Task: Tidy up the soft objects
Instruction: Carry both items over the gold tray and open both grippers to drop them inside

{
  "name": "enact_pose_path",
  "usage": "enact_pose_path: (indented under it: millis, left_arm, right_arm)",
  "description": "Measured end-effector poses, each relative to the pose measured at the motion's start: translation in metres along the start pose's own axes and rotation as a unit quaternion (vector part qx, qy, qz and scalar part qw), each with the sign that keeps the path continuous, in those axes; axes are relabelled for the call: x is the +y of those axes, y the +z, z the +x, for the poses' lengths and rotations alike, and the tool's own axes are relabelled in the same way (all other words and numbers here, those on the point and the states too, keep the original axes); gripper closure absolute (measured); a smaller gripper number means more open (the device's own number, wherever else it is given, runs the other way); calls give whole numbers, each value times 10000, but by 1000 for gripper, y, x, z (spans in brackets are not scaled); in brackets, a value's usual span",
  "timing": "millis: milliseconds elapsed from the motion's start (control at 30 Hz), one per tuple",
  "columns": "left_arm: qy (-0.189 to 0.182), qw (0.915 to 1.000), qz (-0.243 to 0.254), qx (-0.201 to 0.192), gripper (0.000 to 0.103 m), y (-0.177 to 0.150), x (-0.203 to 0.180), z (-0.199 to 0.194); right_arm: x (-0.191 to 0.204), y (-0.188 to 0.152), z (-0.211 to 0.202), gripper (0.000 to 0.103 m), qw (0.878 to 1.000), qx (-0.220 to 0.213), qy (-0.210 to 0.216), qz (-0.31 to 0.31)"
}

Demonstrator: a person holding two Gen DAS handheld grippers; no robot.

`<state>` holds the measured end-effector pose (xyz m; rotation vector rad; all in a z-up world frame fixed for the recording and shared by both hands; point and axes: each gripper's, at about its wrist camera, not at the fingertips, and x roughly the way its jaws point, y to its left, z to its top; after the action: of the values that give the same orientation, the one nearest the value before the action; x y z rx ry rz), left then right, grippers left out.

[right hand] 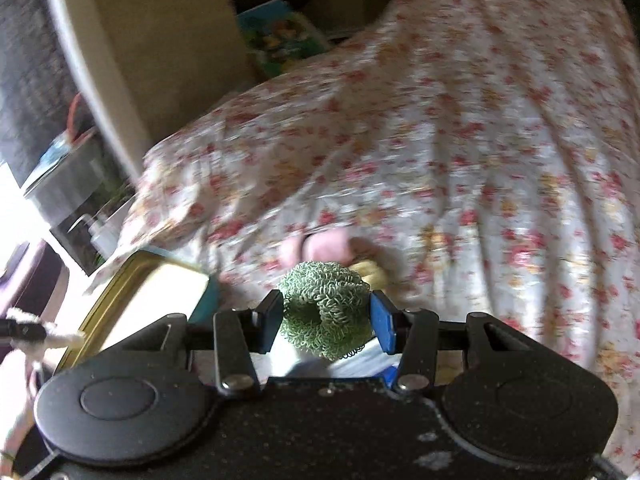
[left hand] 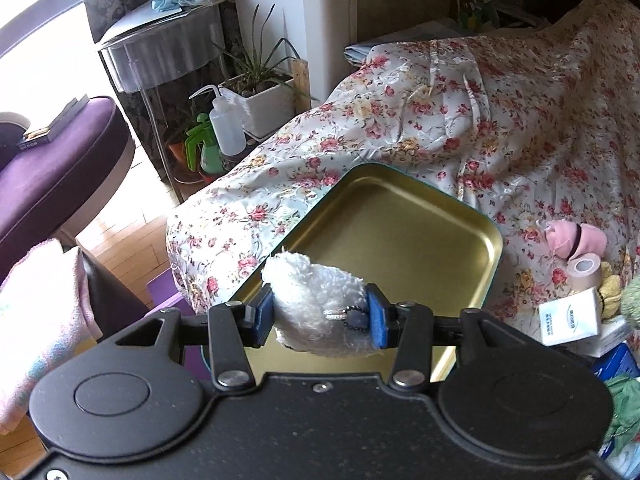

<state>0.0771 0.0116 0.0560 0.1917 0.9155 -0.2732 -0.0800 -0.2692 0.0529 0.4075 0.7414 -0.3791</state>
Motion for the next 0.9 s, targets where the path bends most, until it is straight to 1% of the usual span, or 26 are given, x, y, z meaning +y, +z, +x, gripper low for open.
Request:
enact_pose_path:
  millis: [67,200,333,567,733,900]
  left_arm:
    - [43,10000,-16,71,57,-1,3,5]
    - [0,9994,-150,327,57,-3,11,14]
    - [-9,9990,-134,437,57,-7,11,17]
    - [-323,9963,-314,737,56,-8,16,19]
    - [-325,9953,-368,840,55,-8,20,22]
    - [-368,9941,-472,903,55,-7,24,23]
  right_arm:
    - [17,-4,5,56,9998,112,111,-134]
    - [51,-13,9,56,9988,169,226,-397]
    - [86,-15,15,56,9973,308,522,-416]
    - [146,5,26,56,9951,407,681,-588]
    - [175,16,24,56,9938,387,721,-757]
    - [197,24,31,56,9925,478,768,-817]
